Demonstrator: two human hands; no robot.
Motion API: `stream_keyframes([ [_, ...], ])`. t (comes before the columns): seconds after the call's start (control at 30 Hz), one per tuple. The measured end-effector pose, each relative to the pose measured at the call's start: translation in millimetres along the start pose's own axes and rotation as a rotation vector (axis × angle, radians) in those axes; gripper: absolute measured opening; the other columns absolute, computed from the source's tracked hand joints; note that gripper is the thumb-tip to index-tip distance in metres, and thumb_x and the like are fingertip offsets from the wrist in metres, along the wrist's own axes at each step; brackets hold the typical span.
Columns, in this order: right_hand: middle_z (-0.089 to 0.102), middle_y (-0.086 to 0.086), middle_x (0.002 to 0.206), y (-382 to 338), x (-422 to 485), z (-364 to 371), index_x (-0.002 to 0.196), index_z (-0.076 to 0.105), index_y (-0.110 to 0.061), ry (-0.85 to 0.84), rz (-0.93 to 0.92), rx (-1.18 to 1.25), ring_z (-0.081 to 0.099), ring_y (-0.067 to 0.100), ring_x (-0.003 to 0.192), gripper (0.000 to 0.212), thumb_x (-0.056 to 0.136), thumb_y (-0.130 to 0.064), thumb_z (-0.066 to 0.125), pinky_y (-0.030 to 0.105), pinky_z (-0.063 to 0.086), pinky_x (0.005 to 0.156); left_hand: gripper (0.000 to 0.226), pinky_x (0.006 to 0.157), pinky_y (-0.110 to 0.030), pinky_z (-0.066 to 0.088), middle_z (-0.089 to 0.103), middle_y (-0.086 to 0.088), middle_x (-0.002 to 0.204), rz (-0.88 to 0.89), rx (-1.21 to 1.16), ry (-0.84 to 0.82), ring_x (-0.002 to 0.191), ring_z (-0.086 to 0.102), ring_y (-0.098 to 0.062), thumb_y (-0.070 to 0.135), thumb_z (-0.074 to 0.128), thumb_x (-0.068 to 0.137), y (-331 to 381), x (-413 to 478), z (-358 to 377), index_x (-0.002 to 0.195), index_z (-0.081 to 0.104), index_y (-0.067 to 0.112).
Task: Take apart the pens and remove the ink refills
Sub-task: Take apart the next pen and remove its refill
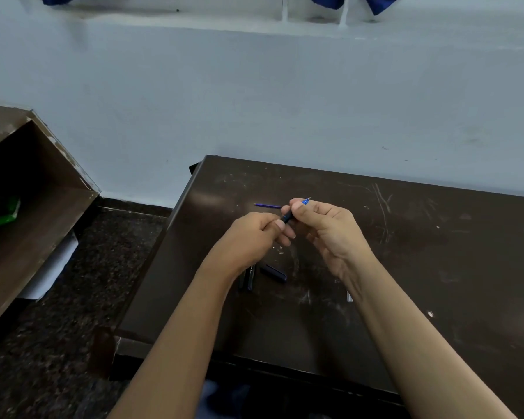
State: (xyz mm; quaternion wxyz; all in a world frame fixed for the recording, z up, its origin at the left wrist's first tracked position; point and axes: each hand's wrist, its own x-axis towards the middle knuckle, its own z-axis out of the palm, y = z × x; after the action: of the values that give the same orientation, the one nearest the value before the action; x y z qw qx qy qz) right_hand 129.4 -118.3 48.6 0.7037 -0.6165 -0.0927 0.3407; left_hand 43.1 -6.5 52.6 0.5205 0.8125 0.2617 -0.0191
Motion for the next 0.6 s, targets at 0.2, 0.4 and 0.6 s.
stream_keyframes([
  [0.2, 0.073, 0.006, 0.072, 14.4, 5.5, 4.5, 0.083, 0.075, -0.005, 0.082, -0.036, -0.079, 0.067, 0.009, 0.069, 0.012, 0.082, -0.017, 0.072, 0.028, 0.054, 0.079, 0.028, 0.072, -0.020, 0.041, 0.065, 0.007, 0.077, 0.010, 0.141, 0.055, 0.081, 0.058, -0.007, 0.020, 0.043, 0.098, -2.0, -3.6, -7.2, 0.081, 0.065, 0.024],
  [0.4, 0.073, 0.001, 0.099, 48.8, 7.3, 9.1, 0.105, 0.070, -0.020, 0.040, 0.142, -0.371, 0.066, 0.013, 0.093, 0.031, 0.076, -0.026, 0.078, 0.023, 0.048, 0.076, 0.018, 0.077, -0.039, 0.054, 0.067, -0.003, 0.086, -0.086, 0.385, 0.212, 0.081, 0.063, -0.021, 0.020, 0.048, 0.092, -13.4, -5.5, -12.5, 0.085, 0.065, 0.018],
  [0.6, 0.055, 0.006, 0.126, 82.8, 1.1, 11.6, 0.126, 0.053, -0.017, -0.102, -0.118, -1.426, 0.049, 0.024, 0.116, 0.043, 0.086, -0.027, 0.065, 0.038, 0.047, 0.096, 0.020, 0.081, -0.037, 0.053, 0.068, -0.004, 0.093, -0.149, 0.417, 0.188, 0.086, 0.063, -0.020, 0.020, 0.049, 0.093, -13.5, -4.2, -10.3, 0.099, 0.067, 0.016],
])
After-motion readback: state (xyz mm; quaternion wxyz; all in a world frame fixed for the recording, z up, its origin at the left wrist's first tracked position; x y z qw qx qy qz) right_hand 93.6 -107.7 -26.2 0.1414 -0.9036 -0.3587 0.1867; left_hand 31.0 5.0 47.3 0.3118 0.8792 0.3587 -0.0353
